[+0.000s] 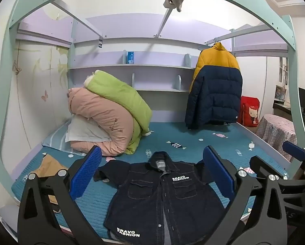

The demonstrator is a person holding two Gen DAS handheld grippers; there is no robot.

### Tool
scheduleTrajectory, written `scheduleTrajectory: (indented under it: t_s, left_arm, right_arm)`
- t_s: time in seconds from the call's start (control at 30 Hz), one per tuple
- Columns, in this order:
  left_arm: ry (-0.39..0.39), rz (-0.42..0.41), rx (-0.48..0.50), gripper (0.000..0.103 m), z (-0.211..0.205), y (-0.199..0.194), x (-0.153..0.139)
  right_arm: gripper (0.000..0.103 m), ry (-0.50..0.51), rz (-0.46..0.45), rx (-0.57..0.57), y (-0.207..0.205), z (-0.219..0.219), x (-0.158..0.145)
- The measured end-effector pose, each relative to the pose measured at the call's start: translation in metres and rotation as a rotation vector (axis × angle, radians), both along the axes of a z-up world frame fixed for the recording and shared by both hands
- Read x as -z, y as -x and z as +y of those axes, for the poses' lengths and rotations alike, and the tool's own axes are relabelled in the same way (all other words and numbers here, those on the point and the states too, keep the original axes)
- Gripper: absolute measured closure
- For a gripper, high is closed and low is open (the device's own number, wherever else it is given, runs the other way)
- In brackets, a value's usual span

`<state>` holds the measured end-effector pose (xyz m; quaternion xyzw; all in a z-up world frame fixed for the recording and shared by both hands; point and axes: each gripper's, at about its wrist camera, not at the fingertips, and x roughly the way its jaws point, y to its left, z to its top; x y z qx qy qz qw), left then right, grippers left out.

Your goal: Fold large clothes

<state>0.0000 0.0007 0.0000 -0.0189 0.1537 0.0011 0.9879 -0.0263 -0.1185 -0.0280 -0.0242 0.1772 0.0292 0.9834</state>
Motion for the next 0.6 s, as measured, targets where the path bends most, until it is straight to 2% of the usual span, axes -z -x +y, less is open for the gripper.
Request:
scheduleTrajectory:
  t_s: [0.6]
  left_arm:
    - [-0.017, 0.003, 0.004, 0.004, -0.0032, -0.0045, 0.0005]
  right_arm:
    - [0.007, -0.016, 0.0, 0.005, -0.0011, -0.0036, 0.0004]
